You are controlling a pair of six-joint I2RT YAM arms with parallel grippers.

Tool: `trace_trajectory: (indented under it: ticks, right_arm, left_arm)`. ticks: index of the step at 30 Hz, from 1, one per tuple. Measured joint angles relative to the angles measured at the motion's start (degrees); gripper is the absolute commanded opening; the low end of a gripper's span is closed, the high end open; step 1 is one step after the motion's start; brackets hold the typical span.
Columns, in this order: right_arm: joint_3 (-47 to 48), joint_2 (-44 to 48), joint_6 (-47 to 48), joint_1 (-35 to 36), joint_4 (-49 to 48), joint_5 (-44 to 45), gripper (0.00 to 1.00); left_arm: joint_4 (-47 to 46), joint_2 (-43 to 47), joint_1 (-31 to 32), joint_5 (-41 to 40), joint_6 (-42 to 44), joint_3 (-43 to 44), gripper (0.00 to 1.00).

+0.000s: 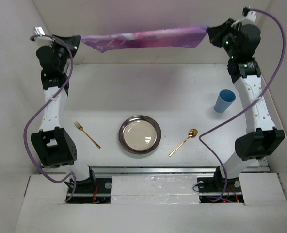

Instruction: Set the dinner table for one person

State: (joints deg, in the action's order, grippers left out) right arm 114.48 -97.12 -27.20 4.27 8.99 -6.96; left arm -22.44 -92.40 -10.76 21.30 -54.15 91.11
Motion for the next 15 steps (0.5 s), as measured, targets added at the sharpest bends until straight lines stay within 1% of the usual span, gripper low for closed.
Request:
trace_trajectory:
  ticks: [1,2,4,7,9,11,15]
  right_arm:
    - [-4.9,2.1,-0.1,-0.6,-1.3,-0.8,0.0]
    - [-9.2,3.6,-0.2,-1.0,-2.2,-1.7,0.0]
    - [-20.0,5.7,-0.4,-1.7,-8.7,-3.5,0.0]
    - [-35.3,6.3,-0.7,-2.2,-13.6,-5.5,0.0]
    - [-42.1,3.8,-1.2,-2.5,-14.9,-7.1,0.0]
    - [-47.7,1.0,-1.8,-3.0,-16.7,-8.7,0.0]
    - [-55.2,-1.8,-2.7,-3.7,-18.6,-10.7,0.0]
  left_arm:
    - [-2.2,1.4,-0.1,0.4,-0.1,-3.8,0.0]
    - [-2.2,2.6,-0.1,0.5,-0.1,-7.8,0.0]
    - [-5.9,3.4,-0.1,0.7,-0.2,-15.7,0.0]
    - [-9.7,2.8,-0.2,1.0,-0.3,-28.1,0.0]
    - [-12.2,0.7,-0.2,1.2,-0.7,-35.1,0.0]
    - [-13.8,-1.9,-0.2,1.4,-0.9,-39.8,0.0]
    - [-17.2,-6.4,-0.2,2.5,-0.9,-45.3,0.0]
